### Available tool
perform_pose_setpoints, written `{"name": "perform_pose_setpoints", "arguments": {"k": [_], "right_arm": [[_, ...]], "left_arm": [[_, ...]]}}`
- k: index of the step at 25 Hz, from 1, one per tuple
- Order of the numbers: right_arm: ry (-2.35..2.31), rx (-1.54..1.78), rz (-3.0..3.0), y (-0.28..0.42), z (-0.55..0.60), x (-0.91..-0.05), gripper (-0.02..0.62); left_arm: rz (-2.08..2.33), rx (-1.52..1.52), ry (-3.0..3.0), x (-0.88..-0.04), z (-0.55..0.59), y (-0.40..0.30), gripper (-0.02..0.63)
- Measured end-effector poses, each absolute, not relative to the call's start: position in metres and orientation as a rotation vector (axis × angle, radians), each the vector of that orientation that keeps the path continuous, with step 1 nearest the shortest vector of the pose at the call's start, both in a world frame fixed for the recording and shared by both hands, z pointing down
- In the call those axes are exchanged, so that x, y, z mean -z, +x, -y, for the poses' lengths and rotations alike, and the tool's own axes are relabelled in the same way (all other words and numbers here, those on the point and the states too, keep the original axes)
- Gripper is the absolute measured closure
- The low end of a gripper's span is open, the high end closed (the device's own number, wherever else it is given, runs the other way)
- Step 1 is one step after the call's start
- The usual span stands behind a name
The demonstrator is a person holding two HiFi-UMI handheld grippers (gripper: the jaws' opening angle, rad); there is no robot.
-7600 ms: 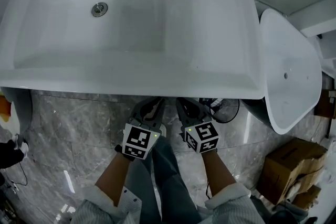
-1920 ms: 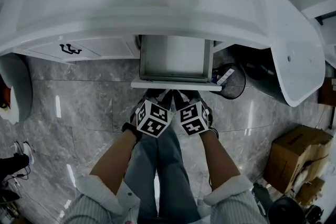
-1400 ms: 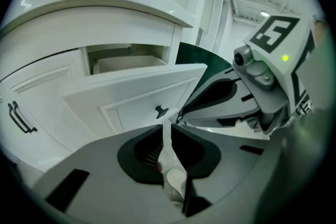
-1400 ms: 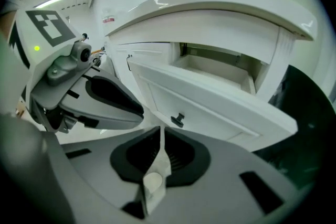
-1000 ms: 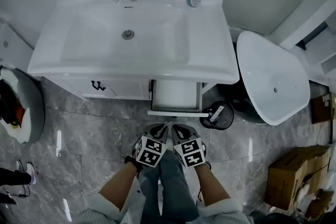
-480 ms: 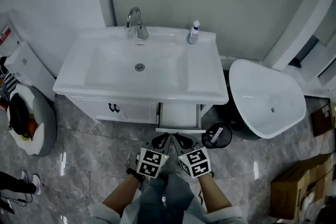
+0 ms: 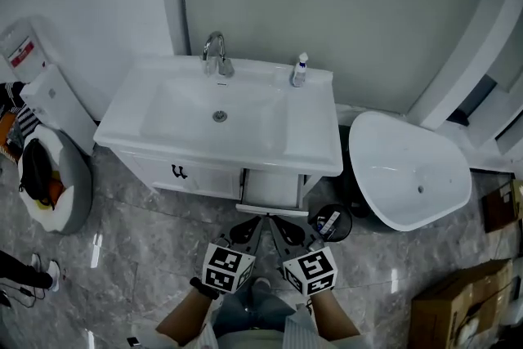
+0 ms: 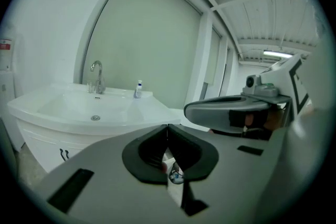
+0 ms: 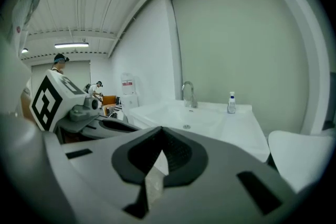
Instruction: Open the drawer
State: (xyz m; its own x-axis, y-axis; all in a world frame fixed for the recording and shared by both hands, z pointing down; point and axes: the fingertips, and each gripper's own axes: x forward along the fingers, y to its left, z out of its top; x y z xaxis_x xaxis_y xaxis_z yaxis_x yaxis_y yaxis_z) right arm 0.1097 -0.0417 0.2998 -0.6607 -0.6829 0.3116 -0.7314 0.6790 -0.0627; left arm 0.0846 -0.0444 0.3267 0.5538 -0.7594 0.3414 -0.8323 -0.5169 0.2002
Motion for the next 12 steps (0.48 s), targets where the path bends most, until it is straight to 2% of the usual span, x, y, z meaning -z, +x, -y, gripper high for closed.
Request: {"name": "perform_pose_setpoints", "arguments": {"k": [12], "right_arm": [[1.095,-0.222,2.713,0.133,0.018,-0.246,0.588]], "left_arm": [[1.315,-0.163,2.607,-0.235,0.013,0.093,0.589]]}}
